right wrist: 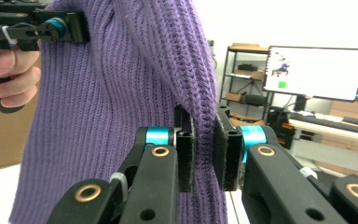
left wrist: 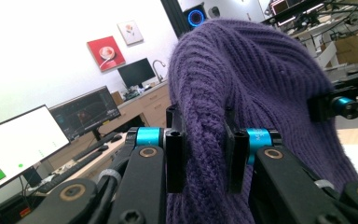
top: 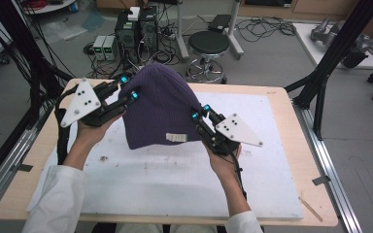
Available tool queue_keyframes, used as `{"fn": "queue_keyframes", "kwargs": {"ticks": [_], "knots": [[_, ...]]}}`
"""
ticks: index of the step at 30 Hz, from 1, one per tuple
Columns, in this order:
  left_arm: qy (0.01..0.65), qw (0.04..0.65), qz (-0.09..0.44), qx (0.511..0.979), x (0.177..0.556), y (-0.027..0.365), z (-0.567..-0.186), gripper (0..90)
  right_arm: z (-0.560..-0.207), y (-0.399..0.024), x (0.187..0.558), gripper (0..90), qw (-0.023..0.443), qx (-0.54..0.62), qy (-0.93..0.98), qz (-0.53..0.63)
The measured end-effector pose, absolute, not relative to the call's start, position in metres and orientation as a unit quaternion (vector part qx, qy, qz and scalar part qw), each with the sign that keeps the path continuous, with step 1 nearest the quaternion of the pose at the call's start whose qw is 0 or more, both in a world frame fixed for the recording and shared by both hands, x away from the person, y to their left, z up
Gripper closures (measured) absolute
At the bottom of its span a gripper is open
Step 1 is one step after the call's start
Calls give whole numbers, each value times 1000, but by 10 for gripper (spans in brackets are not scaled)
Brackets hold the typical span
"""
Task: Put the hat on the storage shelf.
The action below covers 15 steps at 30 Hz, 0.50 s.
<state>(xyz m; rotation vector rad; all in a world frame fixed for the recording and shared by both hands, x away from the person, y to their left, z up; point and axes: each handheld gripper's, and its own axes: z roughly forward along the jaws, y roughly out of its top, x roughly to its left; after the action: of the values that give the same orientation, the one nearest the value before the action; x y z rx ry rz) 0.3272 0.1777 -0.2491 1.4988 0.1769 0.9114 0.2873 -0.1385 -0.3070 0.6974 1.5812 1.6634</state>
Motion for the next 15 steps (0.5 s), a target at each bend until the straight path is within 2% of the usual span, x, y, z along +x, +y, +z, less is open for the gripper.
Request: {"fn": "queue_keyframes", "kwargs": {"ticks": [15], "knots": [[92, 647, 415, 633, 373, 163, -201, 759, -259, -133, 325, 816, 424, 292, 582, 629]]}}
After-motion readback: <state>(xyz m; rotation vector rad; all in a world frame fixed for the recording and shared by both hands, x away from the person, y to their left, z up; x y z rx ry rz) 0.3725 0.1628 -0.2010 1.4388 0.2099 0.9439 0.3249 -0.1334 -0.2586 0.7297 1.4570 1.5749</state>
